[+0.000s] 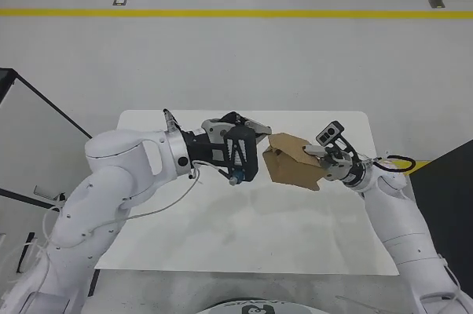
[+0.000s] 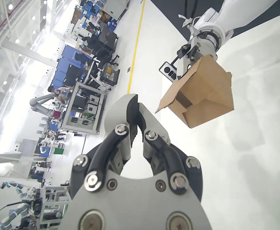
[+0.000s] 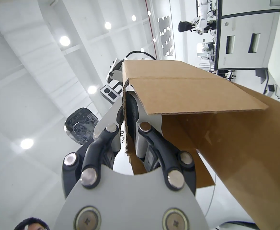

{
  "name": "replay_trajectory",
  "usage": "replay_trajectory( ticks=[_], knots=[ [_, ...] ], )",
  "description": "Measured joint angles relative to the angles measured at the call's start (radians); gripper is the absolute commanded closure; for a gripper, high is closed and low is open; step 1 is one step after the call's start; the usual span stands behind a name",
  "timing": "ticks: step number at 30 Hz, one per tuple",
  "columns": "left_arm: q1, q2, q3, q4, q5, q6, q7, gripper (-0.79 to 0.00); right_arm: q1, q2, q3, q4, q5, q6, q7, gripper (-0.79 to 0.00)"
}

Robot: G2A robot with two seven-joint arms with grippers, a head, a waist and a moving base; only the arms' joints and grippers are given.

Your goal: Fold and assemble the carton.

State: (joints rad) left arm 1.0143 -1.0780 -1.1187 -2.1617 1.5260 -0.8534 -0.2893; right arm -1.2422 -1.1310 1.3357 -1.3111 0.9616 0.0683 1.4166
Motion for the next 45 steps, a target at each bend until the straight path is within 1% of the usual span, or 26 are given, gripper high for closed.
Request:
replay_trajectory(
  ticks=[5,8,26,35,45],
  knots=[
    [-0.028,-0.009,0.063,0.020,0.012,0.008,-0.001,0.000,-0.002,0.001,0.000,-0.008,-0.004,-0.012,0.006,0.000],
    [-0.039,-0.011,0.079,0.030,0.014,0.011,-0.003,0.000,-0.005,0.001,0.004,-0.009,0.012,-0.018,0.010,0.000],
    [-0.051,-0.012,0.098,0.034,-0.010,-0.022,-0.004,0.000,0.007,-0.010,-0.011,0.010,0.177,0.053,0.064,0.000],
    [-0.060,-0.014,0.122,0.040,-0.016,-0.042,0.002,0.000,0.018,-0.013,-0.029,0.017,0.162,0.063,0.073,0.000],
    [-0.065,-0.014,0.135,0.048,-0.025,-0.066,-0.003,0.000,0.025,-0.016,-0.044,0.015,0.155,0.049,0.102,0.000]
  ],
)
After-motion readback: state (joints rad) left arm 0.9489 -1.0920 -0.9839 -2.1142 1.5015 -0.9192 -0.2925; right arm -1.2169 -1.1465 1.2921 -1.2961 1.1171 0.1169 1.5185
